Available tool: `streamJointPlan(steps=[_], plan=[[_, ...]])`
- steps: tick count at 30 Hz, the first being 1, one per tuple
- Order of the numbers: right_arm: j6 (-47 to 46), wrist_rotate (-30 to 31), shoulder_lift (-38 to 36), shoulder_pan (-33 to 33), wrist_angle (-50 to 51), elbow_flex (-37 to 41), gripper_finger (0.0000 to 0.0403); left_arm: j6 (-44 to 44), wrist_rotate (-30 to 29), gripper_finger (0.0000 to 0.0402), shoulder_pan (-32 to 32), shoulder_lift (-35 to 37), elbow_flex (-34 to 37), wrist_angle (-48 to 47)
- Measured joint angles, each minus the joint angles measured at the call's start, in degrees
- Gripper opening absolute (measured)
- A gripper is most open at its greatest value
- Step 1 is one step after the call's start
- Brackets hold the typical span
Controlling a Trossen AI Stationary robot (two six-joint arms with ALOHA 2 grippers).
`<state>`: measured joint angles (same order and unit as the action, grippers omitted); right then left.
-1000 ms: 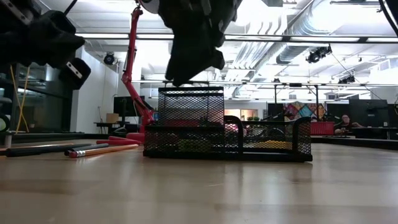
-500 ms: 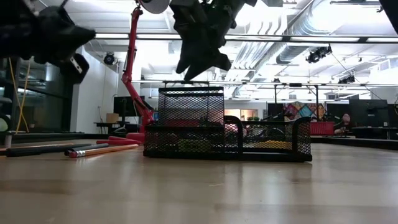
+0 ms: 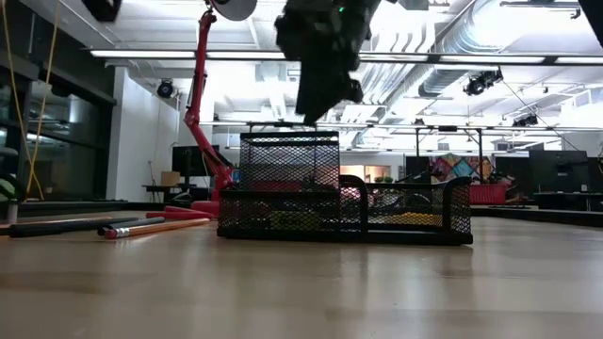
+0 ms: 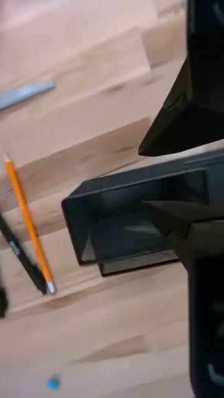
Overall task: Pick and place office supplies into organizer
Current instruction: Put the blue binder clip into the black desk organizer
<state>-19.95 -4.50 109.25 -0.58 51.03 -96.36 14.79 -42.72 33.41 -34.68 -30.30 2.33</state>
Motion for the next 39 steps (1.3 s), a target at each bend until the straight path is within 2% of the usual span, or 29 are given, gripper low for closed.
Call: streamJointPlan(steps=[2, 5, 7, 9, 13, 14, 21, 24, 28, 33, 35, 39], plan=[[2.4, 0.7, -2.1, 0.4, 0.7, 0.0, 0.0122, 2.2, -8.4, 0.0000, 5.0, -6.4, -2.3, 0.1], [5.3, 1.0, -6.0, 0.9, 0.7, 0.0, 0.0122, 11.0, -18.2, 0.0000, 11.5, -16.6, -2.9, 3.3], [6.9, 0.9, -9.3, 1.0, 0.0, 0.0, 0.0122, 17.3, -24.1, 0.0000, 15.4, -23.8, -2.9, 8.7], [8.2, 1.5, -12.4, 1.0, -0.4, 0.0, 0.0122, 19.6, -29.0, 0.0000, 18.7, -30.6, -3.6, 15.6], [11.5, 4.5, -18.5, 1.0, 0.0, 1.1, 0.0122, 20.4, -37.0, 0.0000, 19.9, -42.5, -9.1, 21.2], [12.3, 5.2, -19.9, 0.9, -0.1, 1.4, 0.0122, 21.0, -37.5, 0.0000, 19.8, -45.2, -10.7, 21.1], [17.4, 5.8, -25.5, -0.8, 3.5, 2.6, 0.0122, 30.1, -30.1, 0.0000, 19.5, -59.7, -19.1, 20.5], [17.4, 5.4, -26.3, -1.9, 5.6, 2.6, 0.0122, 35.2, -26.8, 0.0000, 19.5, -62.7, -20.7, 15.9], [16.4, 5.7, -26.1, -3.1, 7.2, 2.6, 0.0122, 42.2, -19.5, 0.0000, 20.2, -65.0, -21.5, 7.7], [11.4, 5.9, -25.7, -3.7, 7.0, 2.6, 0.0122, 56.9, -14.9, 0.0001, 22.0, -68.9, -21.4, 1.2], [9.9, 6.1, -25.7, -3.7, 6.5, 2.6, 0.0122, 60.1, -17.5, 0.0001, 23.1, -69.9, -21.5, -0.3], [6.2, 7.4, -25.7, -3.7, 6.5, 2.6, 0.0122, 71.2, -32.6, 0.0001, 26.7, -70.6, -21.5, -11.3]])
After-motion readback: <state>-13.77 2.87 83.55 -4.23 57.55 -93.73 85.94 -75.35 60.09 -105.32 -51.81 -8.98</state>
